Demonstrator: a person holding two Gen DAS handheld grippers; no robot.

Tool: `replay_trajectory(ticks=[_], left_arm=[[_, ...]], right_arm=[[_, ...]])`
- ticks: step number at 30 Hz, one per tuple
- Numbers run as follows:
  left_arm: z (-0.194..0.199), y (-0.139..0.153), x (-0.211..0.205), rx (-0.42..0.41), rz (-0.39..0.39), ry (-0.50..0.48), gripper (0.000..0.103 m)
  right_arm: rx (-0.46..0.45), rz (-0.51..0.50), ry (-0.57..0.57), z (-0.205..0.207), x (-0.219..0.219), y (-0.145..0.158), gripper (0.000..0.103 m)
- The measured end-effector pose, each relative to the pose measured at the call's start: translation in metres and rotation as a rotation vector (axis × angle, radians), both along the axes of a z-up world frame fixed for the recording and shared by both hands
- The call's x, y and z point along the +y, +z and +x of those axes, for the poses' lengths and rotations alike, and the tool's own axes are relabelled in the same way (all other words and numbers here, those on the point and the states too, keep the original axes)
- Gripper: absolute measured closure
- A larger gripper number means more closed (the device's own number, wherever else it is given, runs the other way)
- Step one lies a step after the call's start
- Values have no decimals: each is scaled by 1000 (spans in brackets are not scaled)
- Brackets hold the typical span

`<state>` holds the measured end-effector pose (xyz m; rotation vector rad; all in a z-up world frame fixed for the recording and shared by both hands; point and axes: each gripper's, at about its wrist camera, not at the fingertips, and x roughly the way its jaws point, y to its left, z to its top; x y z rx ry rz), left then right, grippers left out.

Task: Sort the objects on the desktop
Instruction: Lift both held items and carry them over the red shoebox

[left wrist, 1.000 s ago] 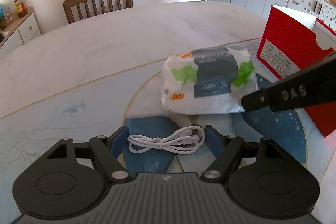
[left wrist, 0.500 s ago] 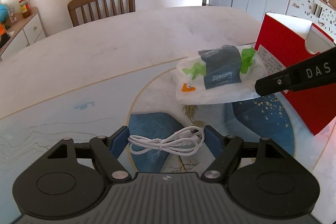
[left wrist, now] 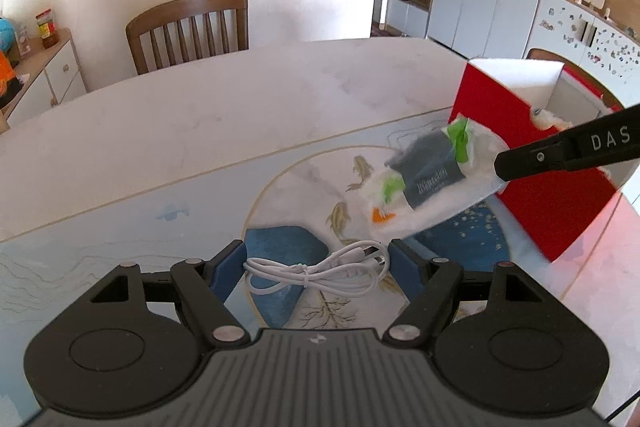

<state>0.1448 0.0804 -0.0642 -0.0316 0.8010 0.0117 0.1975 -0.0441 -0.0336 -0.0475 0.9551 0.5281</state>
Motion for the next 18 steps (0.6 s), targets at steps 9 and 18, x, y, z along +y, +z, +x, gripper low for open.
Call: replay_trajectory(ticks=[9,18], left_arm=[[-6,25,-9,2,-36,-48,26],[-9,52,-31,-31,-35,-98,26]], right_arm=[[-6,54,-14,-9,-25,18,103],[-58,105,-60,-8,-61,46,103]])
